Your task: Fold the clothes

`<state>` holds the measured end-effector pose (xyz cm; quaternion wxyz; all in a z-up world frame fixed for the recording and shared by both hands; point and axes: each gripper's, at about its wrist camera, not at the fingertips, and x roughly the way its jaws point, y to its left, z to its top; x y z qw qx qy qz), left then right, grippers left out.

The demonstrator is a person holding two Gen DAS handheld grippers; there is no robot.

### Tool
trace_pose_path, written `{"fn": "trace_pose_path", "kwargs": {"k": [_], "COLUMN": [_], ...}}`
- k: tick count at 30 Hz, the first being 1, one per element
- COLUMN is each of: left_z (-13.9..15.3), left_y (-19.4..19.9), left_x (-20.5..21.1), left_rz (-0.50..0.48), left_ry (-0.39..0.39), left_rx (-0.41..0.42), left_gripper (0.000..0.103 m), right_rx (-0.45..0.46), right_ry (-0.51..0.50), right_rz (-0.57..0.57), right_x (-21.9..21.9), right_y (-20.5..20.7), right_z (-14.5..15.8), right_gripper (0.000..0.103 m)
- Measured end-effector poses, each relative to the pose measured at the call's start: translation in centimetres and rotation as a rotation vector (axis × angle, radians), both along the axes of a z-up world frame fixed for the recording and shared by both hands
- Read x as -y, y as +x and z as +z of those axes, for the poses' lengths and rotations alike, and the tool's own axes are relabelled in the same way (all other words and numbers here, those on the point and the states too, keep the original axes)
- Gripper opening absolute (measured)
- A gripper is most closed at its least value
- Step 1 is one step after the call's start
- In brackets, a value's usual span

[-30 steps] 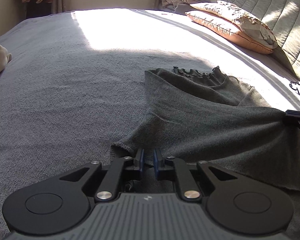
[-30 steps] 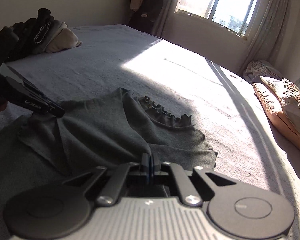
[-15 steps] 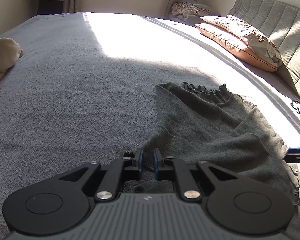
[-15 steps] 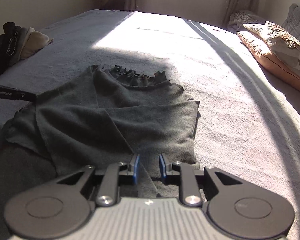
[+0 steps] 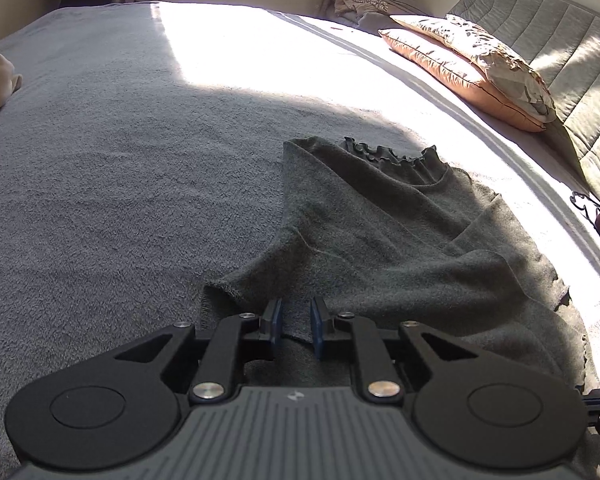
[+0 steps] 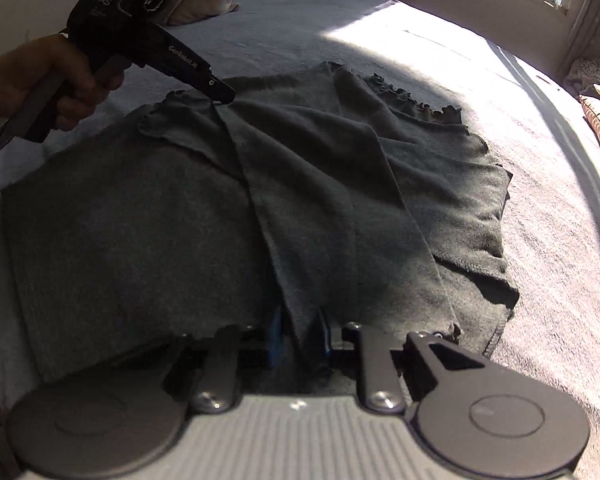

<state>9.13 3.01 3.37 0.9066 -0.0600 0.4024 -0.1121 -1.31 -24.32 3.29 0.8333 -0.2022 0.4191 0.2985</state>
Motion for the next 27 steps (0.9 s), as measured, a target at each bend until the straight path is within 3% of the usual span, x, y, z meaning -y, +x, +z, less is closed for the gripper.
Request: {"fn": "trace_pose_path", "kwargs": {"k": [4, 9, 12, 13, 15, 16, 19, 21, 24, 27], "left_z": [0.1, 0.6, 1.0, 1.2, 1.8, 2.0, 1.1, -0.3, -0.1, -0.1], "left_y": [-0.2, -0.7, -0.9, -1.1, -1.9, -2.2, -2.6, -2.5, -2.5, -2.9], "left_x": [0.0, -0.2, -0.3, -0.3, 0.5, 1.1, 3.1, 3.8, 3.3, 3.7], "left_rz": [-0.005, -0.009, -0.012, -0.02, -0.073, -0.097, -0.144, -0.159, -0.145, -0.153], "left_ry": [0.031, 0.044, 0.052, 0.046, 0.009, -0.002, 0.011, 0.068, 0.052, 0.056], "left_rx": [-0.002, 0.018, 0.031, 0.041, 0.083, 0.093, 0.058, 0.033, 0.035, 0.052], "left_gripper": [0.016, 0.017, 0.016, 0.016, 0.017, 0.018, 0.031, 0.034, 0.033, 0.037], "right_rx": [0.021, -0.033, -0.018, -0.003, 0.036, 0.055, 0.029, -0.02, -0.07, 0.039], "right_ry": [0.052, -0.062, 0.018, 0.065, 0.108, 0.128, 0.11, 0.035, 0.018, 0.087], "right_rz": [0.01, 0.057, 0.074, 0.061, 0.014, -0.012, -0.162, -0.151, -0.167, -0.199], "right_x": [1.3, 1.2, 1.8, 2.3, 2.6, 2.8, 2.1, 1.6, 2.4, 3.1], "right_y": [-1.3, -1.6, -1.9, -1.7, -1.1, -0.7, 2.0, 3.2, 3.8, 3.5], "right_z": [2.7, 0.2, 2.2, 3.0, 3.8, 4.1, 2.3, 0.6, 0.8, 3.0], "right_gripper": [0.002, 0.003, 0.007, 0.011, 0.031, 0.034, 0.035, 0.035, 0.037, 0.04]}}
